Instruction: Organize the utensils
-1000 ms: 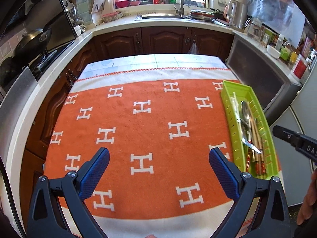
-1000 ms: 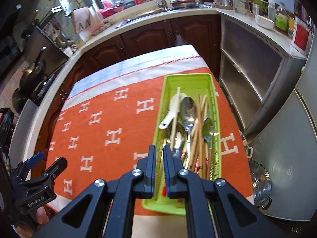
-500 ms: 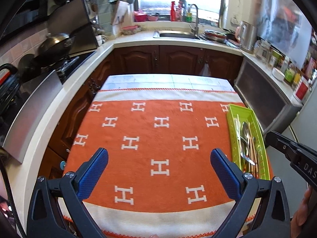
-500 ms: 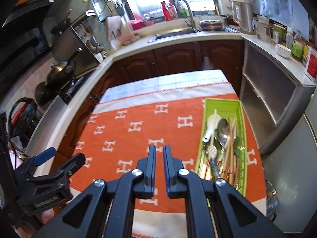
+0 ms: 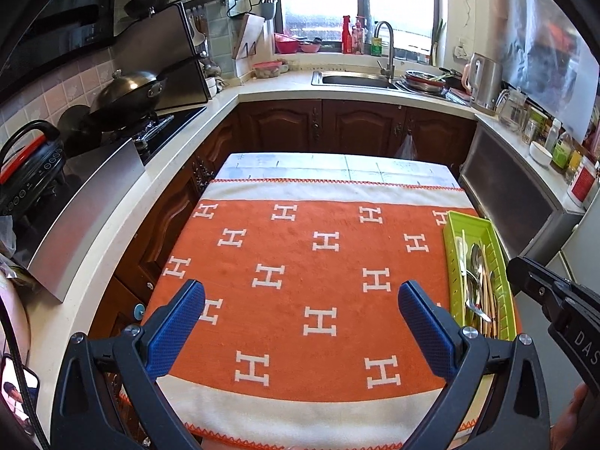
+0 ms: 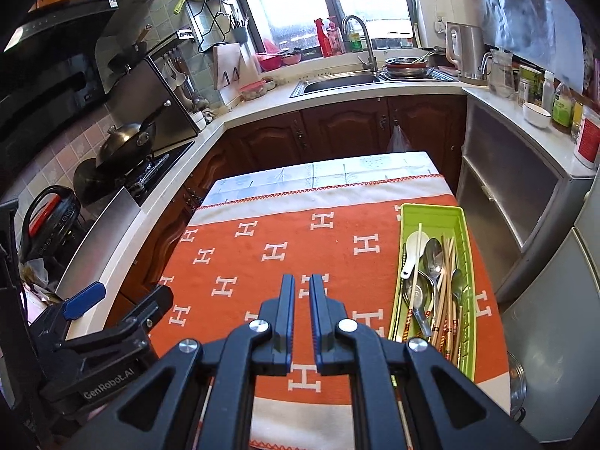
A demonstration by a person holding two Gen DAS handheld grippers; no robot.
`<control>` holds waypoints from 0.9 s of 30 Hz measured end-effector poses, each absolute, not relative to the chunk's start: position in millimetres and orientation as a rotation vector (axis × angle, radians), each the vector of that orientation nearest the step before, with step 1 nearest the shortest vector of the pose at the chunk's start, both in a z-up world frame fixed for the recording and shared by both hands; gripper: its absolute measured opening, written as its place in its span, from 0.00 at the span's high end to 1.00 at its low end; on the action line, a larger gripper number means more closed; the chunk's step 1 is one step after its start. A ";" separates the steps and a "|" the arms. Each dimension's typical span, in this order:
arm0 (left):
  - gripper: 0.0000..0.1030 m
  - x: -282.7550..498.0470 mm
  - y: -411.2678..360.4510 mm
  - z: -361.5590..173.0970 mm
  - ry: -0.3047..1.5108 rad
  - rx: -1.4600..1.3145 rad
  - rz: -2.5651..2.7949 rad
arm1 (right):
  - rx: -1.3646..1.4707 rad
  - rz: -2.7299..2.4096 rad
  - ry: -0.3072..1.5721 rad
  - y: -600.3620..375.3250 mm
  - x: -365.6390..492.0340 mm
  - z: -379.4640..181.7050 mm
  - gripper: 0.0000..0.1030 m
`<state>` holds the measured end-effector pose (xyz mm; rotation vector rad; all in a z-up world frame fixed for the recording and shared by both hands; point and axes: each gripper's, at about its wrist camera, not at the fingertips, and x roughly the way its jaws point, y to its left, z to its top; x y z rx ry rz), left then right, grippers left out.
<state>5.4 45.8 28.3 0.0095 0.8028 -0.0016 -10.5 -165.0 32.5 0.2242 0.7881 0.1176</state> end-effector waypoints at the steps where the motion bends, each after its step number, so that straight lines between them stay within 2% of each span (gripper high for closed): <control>1: 0.01 5.3 44.9 27.6 0.805 0.010 -0.003 | 0.222 0.117 0.789 -163.9 -10.8 32.3 0.92; 27: 0.01 13.7 36.4 16.7 0.849 0.021 -0.045 | 0.186 0.102 0.810 -151.5 -9.1 29.6 0.92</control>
